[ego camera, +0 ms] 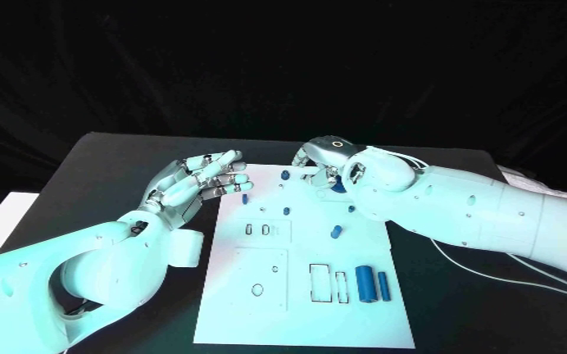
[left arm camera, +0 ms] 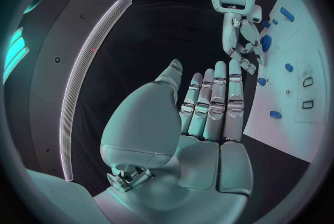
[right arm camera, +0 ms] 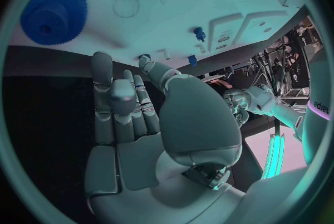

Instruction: Assemble the parts on the task board

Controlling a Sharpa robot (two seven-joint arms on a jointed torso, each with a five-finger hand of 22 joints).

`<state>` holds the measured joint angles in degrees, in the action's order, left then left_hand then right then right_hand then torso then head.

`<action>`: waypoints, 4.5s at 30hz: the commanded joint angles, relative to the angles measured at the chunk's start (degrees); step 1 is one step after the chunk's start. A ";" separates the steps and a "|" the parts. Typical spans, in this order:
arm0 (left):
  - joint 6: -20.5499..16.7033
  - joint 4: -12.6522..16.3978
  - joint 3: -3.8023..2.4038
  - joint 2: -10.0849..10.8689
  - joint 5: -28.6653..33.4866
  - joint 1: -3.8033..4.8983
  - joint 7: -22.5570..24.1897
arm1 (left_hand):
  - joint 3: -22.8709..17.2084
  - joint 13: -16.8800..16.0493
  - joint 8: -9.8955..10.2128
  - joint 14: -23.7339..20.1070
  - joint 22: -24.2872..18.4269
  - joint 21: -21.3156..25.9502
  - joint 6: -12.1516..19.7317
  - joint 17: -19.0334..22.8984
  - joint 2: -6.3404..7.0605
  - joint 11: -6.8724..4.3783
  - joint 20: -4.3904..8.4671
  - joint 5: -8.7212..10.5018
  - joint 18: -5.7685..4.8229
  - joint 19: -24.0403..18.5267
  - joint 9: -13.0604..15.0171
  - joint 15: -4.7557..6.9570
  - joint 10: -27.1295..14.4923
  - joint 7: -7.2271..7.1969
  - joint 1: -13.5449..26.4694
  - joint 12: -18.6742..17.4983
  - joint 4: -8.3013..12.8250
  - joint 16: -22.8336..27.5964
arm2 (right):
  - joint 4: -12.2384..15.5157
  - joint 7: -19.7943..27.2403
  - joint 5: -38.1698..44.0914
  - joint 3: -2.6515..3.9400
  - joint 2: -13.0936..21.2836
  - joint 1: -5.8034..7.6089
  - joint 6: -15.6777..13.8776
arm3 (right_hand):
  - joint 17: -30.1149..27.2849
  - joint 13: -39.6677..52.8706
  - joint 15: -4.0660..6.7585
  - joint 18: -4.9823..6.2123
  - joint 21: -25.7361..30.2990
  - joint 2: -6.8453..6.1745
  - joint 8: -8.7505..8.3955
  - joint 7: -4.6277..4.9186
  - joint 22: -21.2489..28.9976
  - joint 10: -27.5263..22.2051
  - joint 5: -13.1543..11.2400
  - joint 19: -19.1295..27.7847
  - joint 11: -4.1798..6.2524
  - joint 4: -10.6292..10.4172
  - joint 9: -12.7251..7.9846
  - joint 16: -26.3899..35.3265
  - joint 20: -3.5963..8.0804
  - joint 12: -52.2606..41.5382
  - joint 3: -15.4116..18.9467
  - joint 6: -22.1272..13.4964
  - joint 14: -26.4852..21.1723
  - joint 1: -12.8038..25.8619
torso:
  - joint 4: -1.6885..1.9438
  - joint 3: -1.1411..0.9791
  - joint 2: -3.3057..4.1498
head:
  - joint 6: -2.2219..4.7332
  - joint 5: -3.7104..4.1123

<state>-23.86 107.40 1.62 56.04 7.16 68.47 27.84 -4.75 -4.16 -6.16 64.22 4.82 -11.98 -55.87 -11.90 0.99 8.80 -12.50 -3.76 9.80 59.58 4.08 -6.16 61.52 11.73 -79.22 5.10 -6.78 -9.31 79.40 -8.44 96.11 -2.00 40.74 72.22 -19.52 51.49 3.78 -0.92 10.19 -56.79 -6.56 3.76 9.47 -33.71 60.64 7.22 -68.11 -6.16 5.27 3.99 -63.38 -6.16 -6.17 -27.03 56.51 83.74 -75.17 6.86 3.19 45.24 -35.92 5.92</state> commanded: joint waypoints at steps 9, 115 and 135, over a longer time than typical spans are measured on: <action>1.48 -0.23 -0.04 -0.05 0.24 0.10 0.12 | -0.01 -0.07 0.17 0.31 -0.10 0.24 -0.19 -0.08 -0.51 0.26 0.01 0.33 0.69 0.49 -0.09 -0.16 0.26 0.35 -0.14 -0.35 0.37 0.17 | 6.26 -3.36 -15.16 0.35 10.23 0.78 2.67 | 21.09 8.70 3.26 -5.07 -18.29 -3.58 0.14 -1.91 -27.83 19.75 4.07 -12.14 4.02 -5.08 -0.08 -16.45 2.54 -12.02 7.00 -0.12 4.38 6.29 | -1.08 -0.37 -0.02 | 0.52 0.16; 2.39 -0.98 -0.03 -0.95 0.32 0.08 -0.32 | -0.08 -0.07 0.33 0.43 -0.22 0.41 -0.33 -0.37 -0.99 0.19 0.05 0.33 0.70 0.67 -0.07 -0.11 0.41 0.24 -0.37 -0.56 0.83 0.40 | 4.04 -10.08 -3.73 0.35 -3.95 -1.46 2.32 | 30.02 71.52 3.28 -7.45 -27.27 2.18 2.60 -2.53 -42.87 21.40 4.34 -15.97 4.36 -7.34 0.24 -22.90 2.47 -63.99 8.70 4.28 4.72 1.97 | -0.64 -0.12 0.10 | -0.85 -0.12; 2.34 -0.96 -0.03 -0.91 0.32 0.08 -0.41 | -0.06 -0.07 0.38 0.46 -0.25 0.46 -0.37 -0.45 -1.06 0.18 0.06 0.34 0.70 0.72 -0.07 -0.10 0.45 0.24 -0.40 -0.62 0.94 0.46 | 2.64 -10.52 -3.82 0.30 -4.85 -1.65 3.85 | 30.68 67.49 1.69 -7.52 -27.36 -1.46 -0.39 -0.49 -43.22 18.53 0.79 -15.97 2.47 -9.85 -0.46 -23.17 1.09 -56.90 13.07 -6.15 4.78 5.50 | -0.72 -0.17 0.13 | -0.84 -0.12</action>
<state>-22.61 106.34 1.63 55.21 7.44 68.49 27.17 -4.76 -4.16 -6.16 64.22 4.66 -11.76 -55.99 -12.28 0.51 9.01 -12.50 -3.76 9.81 59.99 4.08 -6.16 61.72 11.85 -79.70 4.82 -6.14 -9.04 82.09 -18.57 91.98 -1.73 35.98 70.54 -17.46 74.92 71.30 1.13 3.46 -83.88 -7.59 3.52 8.84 -74.91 79.38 8.26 -84.00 -3.34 -4.36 3.60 -86.23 -4.54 -63.32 -14.64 51.13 83.98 -69.69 6.14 3.02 45.37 -36.75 5.78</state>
